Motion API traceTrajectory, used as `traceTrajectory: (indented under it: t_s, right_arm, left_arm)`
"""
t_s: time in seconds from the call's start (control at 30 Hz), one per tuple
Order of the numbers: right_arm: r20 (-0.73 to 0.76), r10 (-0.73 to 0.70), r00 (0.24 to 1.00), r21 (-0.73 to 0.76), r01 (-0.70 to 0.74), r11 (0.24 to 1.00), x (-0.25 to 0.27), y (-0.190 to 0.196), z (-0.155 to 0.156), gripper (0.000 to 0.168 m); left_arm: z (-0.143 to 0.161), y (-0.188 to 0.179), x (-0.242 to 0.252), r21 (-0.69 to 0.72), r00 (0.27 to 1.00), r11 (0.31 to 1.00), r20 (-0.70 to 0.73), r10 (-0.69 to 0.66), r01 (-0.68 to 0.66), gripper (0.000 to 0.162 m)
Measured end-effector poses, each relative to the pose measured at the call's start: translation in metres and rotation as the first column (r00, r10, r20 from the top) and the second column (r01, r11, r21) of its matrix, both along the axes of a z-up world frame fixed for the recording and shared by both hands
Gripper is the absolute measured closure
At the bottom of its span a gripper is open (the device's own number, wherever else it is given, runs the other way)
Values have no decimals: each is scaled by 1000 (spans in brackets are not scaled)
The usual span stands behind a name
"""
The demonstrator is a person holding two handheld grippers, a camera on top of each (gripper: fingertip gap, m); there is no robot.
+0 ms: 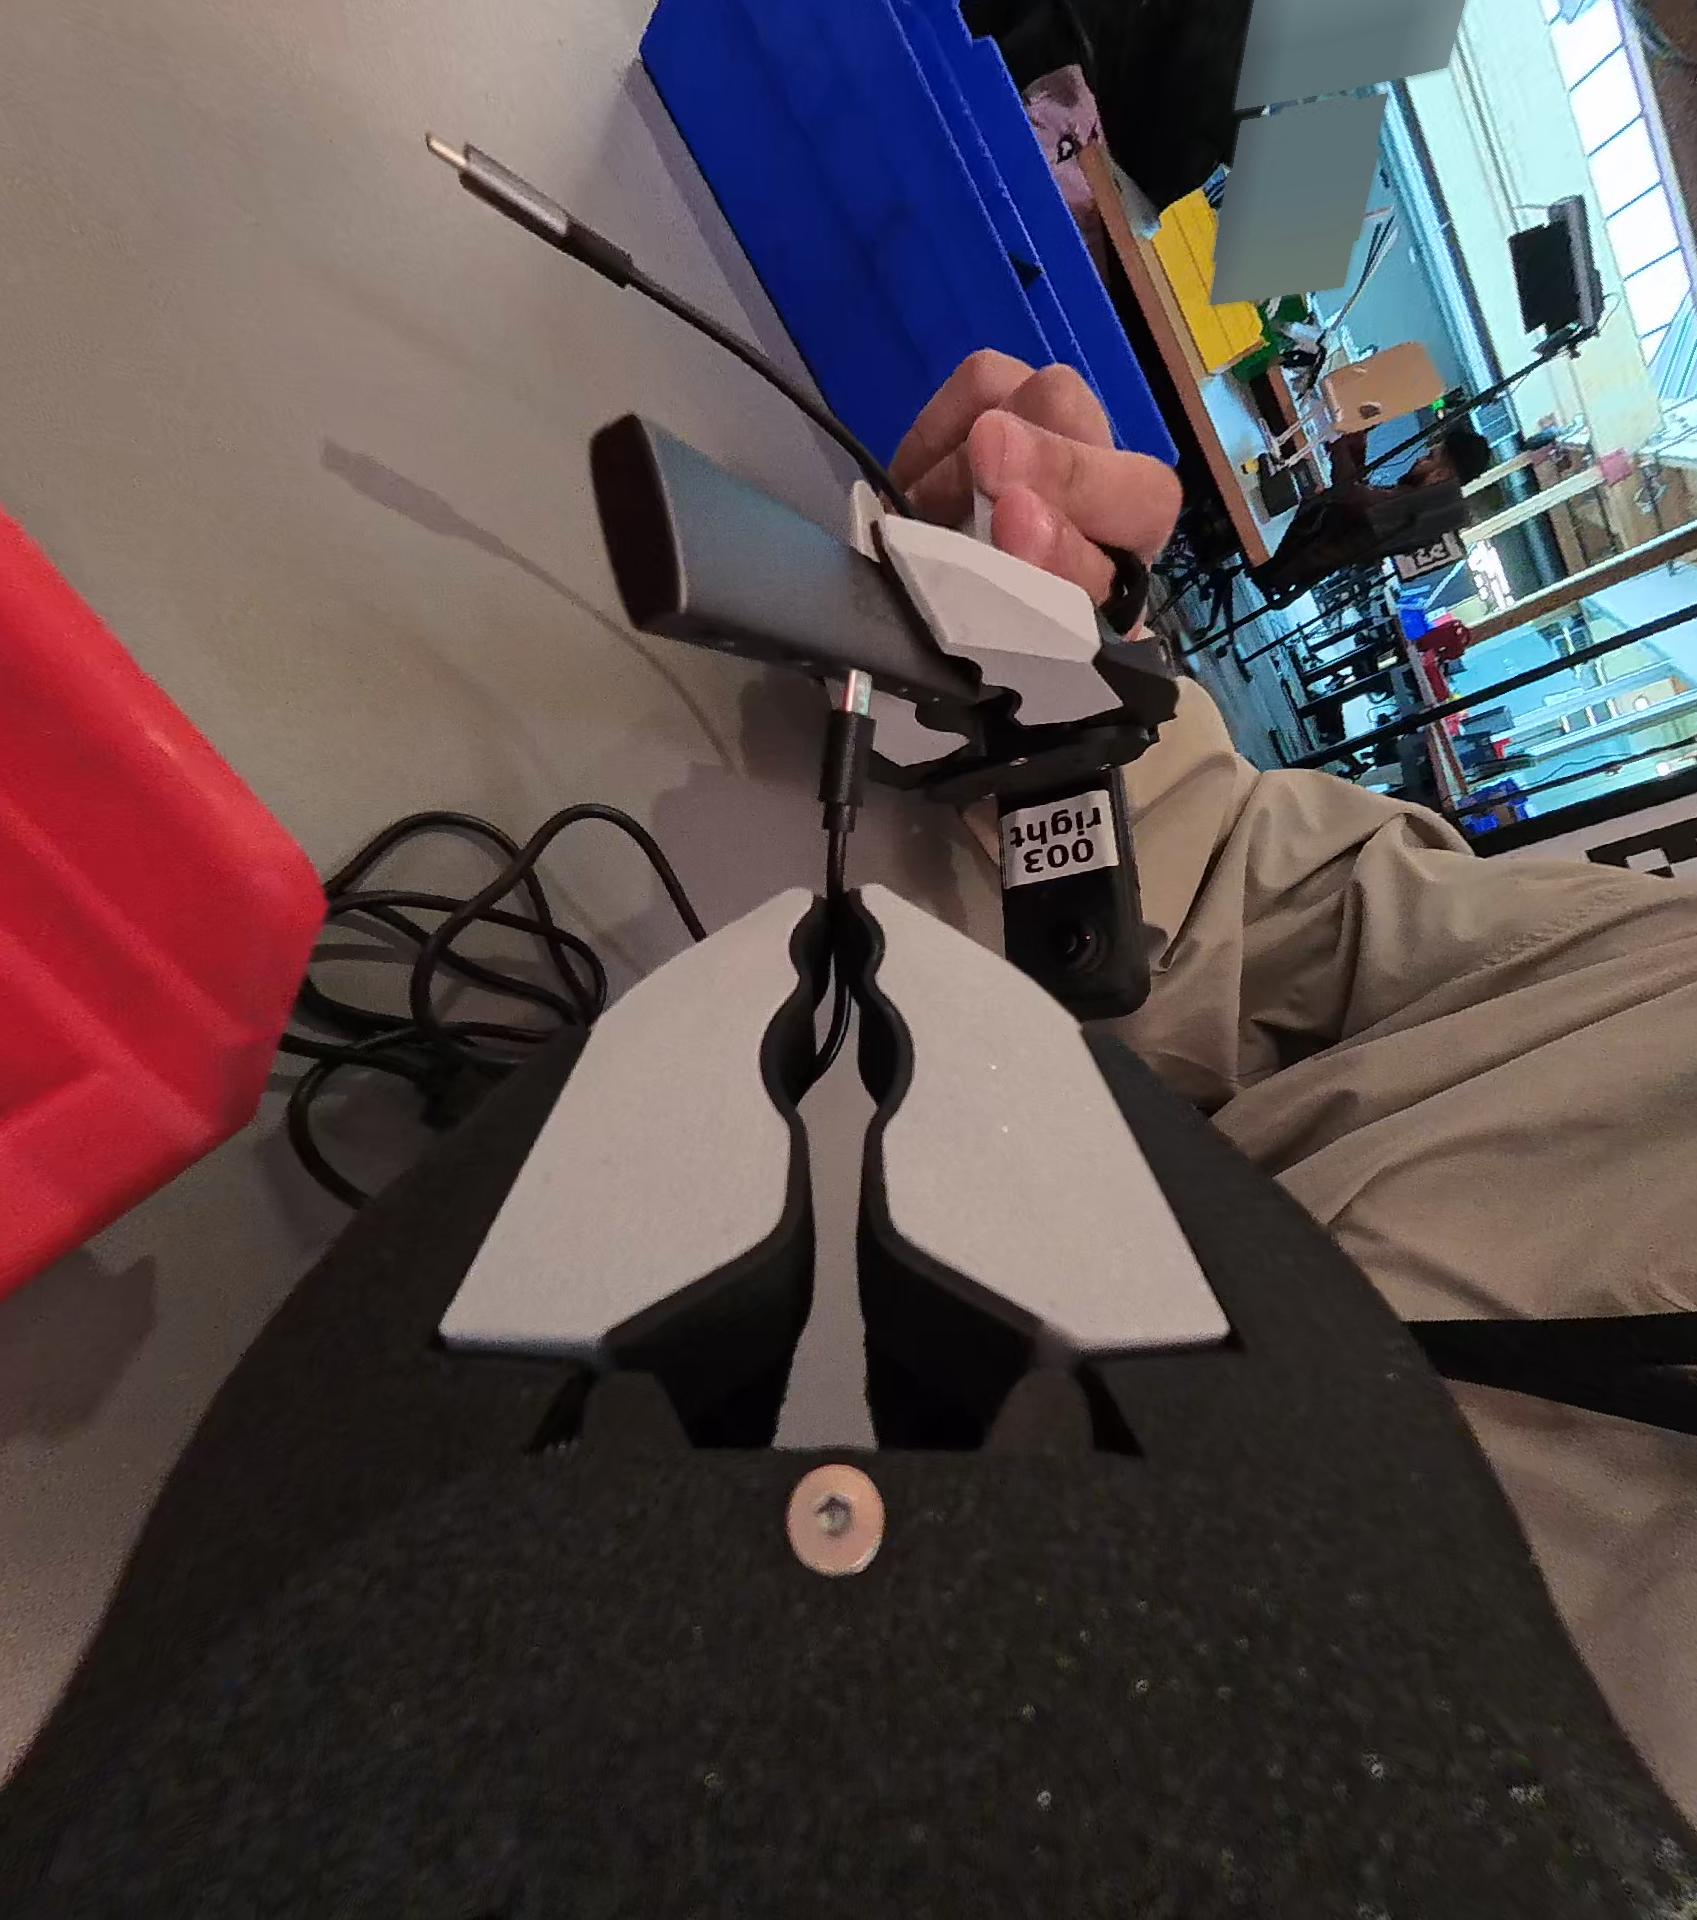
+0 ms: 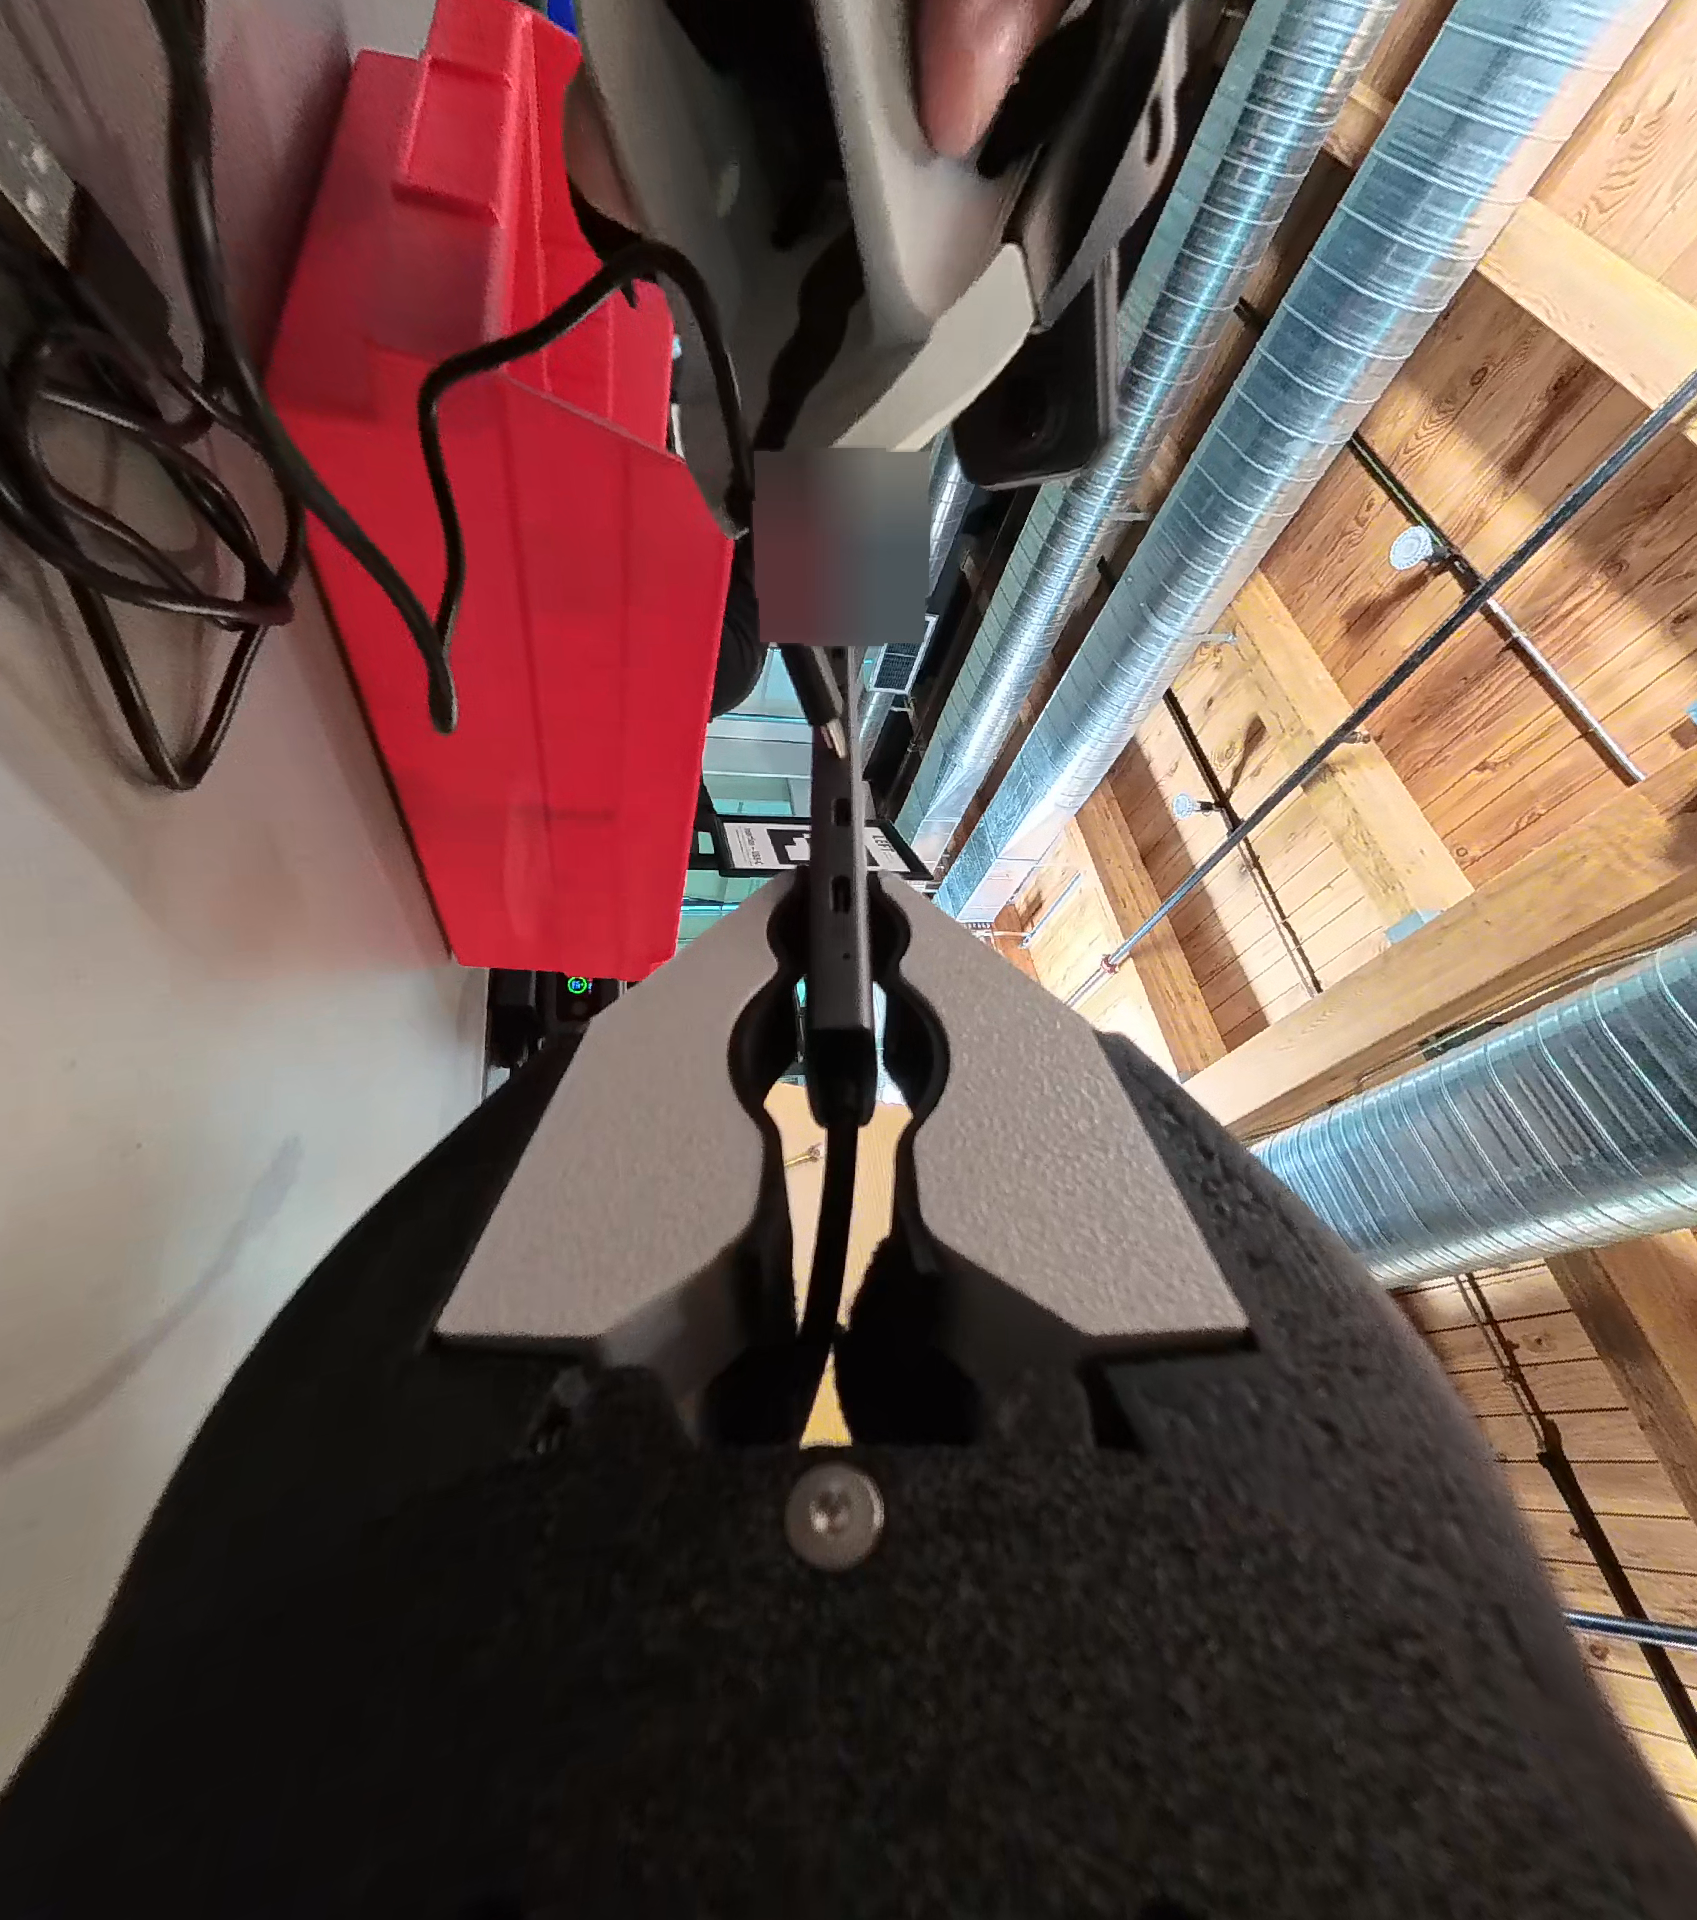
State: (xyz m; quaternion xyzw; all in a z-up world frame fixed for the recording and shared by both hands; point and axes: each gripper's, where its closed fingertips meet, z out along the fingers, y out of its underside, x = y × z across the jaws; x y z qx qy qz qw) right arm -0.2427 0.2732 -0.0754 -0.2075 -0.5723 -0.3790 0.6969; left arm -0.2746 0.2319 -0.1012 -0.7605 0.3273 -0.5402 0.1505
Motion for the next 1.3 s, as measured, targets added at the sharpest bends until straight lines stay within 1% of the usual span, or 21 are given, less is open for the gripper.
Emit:
traceTrajectory:
  t_s: [0.1, 0.2, 0.27, 0.33, 0.37, 0.4, 0.47, 0.5, 0.53, 0.57, 0.6, 0.67, 0.73, 0.87, 0.97, 1.07, 1.17, 1.23, 1.3]
  right_arm:
    - [-2, -9, 1000, 6, 9, 1000, 1, 1, 1, 161]
    - [-6, -24, 1000, 3, 24, 1000, 2, 2, 2, 161]
    - [-5, -33, 999, -14, 33, 999, 2, 4, 0, 161]
    - [-25, -49, 998, -56, 47, 997, 3, 6, -1, 161]
    - [-37, -61, 997, -79, 58, 995, 4, 9, -2, 161]
    - [-50, -70, 996, -99, 65, 993, 6, 10, -1, 161]
    - [-54, -86, 995, -155, 77, 985, 8, 14, -5, 161]
    - [-53, -74, 996, -173, 64, 983, 6, 12, -8, 161]
    - [-55, -66, 996, -189, 55, 980, 3, 11, -9, 161]
    - [-53, -87, 995, -202, 75, 977, 4, 12, -11, 161]
    - [-54, -88, 995, -207, 75, 975, 3, 12, -12, 161]
    - [-71, -81, 994, -223, 63, 973, 3, 11, -11, 161]
    - [-103, -80, 991, -245, 53, 968, 3, 10, -7, 161]
    - [-141, -79, 987, -280, 37, 959, 3, 9, -4, 162]
    - [-160, -101, 982, -275, 54, 960, 4, 11, -2, 162]
    - [-151, -96, 984, -264, 54, 963, 6, 12, -3, 161]
    - [-193, -107, 975, -352, 33, 936, 5, 17, -10, 161]
    - [-184, -126, 975, -368, 50, 929, 7, 19, -13, 160]
    - [-178, -144, 973, -374, 68, 925, 7, 20, -16, 160]
  left_arm:
    - [4, 0, 1, -25, 999, 1000, 35, 8, -7, 160]
    - [9, 1, 3, -7, 998, 1000, 57, 20, -19, 160]
    - [12, 4, 6, 56, 998, 998, 60, 36, -39, 160]
    - [9, 7, 8, 161, 998, 985, 11, 59, -60, 160]
    - [9, 10, 9, 249, 996, 965, -17, 84, -77, 160]
    - [8, 13, 11, 358, 993, 930, -49, 109, -85, 160]
    - [4, 20, 13, 577, 975, 813, -127, 185, -79, 158]
    - [3, 23, 15, 654, 963, 754, -151, 222, -71, 157]
    - [1, 25, 16, 705, 950, 707, -181, 256, -56, 157]
    - [-1, 29, 15, 742, 934, 669, -206, 291, -45, 157]
    - [-3, 31, 14, 755, 925, 654, -222, 309, -37, 158]
    - [-1, 31, 14, 728, 929, 683, -209, 305, -60, 159]
    - [6, 30, 14, 689, 942, 717, -166, 293, -102, 159]
    - [11, 30, 15, 696, 947, 710, -146, 285, -106, 160]
    - [15, 34, 16, 676, 953, 723, -105, 283, -141, 160]
    - [13, 34, 18, 655, 959, 743, -103, 264, -134, 159]
    - [9, 34, 16, 625, 956, 767, -116, 270, -141, 159]
    - [7, 34, 17, 600, 951, 783, -115, 288, -165, 159]
    - [3, 34, 18, 608, 944, 777, -130, 303, -166, 159]
